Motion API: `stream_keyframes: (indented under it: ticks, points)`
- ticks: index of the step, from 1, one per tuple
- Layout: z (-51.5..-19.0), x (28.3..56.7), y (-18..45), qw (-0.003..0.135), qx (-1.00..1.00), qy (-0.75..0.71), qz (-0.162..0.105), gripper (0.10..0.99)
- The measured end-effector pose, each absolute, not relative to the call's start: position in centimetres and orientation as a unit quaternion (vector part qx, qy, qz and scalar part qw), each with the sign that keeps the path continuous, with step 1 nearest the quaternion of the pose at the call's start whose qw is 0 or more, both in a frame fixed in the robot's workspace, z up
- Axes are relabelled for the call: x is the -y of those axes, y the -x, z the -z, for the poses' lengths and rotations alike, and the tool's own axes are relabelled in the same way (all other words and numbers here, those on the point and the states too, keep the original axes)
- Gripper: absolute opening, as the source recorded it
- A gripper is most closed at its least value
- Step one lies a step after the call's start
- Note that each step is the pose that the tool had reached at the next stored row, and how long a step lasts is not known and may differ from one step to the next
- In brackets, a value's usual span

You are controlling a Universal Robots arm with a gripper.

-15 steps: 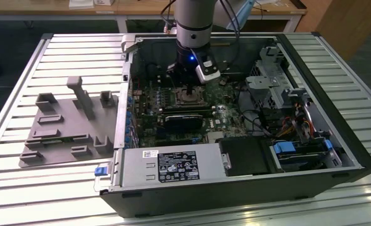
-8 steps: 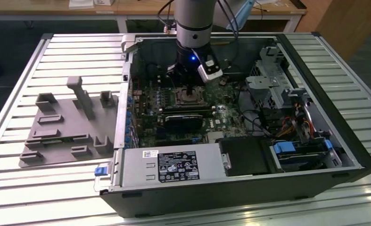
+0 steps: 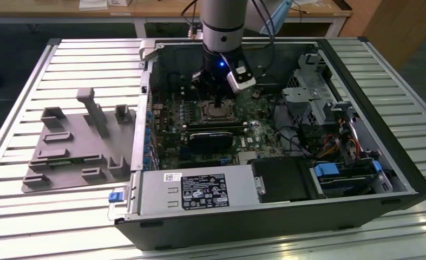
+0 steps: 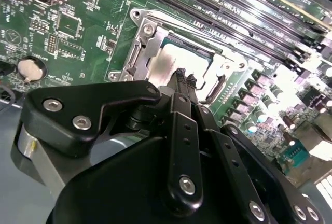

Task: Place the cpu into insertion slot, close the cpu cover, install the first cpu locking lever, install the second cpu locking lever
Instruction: 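Close the cpu cover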

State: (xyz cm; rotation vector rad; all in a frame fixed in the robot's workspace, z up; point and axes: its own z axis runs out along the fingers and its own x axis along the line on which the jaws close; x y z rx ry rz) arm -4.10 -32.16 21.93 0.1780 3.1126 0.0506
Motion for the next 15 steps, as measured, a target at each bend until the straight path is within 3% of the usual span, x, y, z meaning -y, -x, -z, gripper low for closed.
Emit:
stream_keyframes:
  ticks: [15]
  points:
    - [-23.09, 32.16, 4.10, 0.014, -0.998, -0.063, -0.016, 0.106]
